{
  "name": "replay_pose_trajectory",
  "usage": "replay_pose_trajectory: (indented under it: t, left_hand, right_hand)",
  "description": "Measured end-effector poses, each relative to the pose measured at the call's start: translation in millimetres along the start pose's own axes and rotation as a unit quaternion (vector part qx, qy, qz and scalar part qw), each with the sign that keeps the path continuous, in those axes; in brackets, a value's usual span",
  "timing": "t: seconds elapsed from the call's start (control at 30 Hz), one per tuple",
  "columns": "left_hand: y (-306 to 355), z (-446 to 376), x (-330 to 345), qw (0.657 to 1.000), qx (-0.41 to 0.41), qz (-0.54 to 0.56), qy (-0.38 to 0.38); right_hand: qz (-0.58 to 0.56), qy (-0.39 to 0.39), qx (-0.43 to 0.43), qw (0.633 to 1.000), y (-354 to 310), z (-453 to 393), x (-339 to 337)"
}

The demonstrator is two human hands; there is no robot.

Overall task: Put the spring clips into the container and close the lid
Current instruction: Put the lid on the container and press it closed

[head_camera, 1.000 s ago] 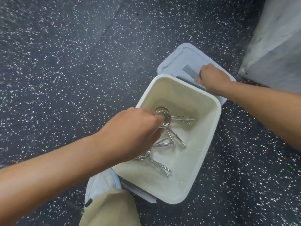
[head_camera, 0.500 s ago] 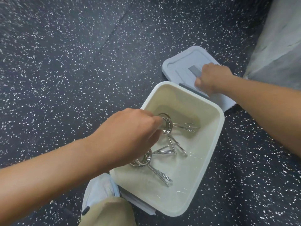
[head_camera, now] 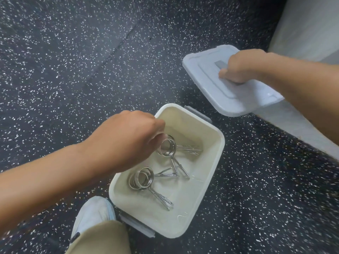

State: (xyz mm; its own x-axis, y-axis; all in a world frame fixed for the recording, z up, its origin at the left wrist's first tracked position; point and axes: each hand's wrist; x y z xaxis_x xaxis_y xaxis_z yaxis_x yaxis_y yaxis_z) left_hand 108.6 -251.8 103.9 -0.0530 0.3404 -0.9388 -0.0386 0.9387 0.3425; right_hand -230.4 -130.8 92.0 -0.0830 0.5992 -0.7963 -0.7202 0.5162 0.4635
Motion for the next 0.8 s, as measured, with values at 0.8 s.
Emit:
replay_pose_trajectory:
  t: [0.8]
  left_hand:
    - [-15,66,-14,0.993,-0.105,0.030,0.050]
  right_hand:
    - [-0.299,0.042,0.228,0.925,-209,250,3]
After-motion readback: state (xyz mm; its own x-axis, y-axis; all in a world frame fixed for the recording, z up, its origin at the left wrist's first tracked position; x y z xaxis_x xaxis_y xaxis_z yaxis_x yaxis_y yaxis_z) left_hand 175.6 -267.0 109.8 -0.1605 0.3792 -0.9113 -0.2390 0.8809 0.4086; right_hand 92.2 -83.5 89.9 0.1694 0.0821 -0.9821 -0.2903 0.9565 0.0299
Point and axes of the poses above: each hand's wrist, its own z-axis away from the middle knuckle, its own x-axis out of the palm, y = z × x, and after that the axes turned 4 degrees about y, right-handed
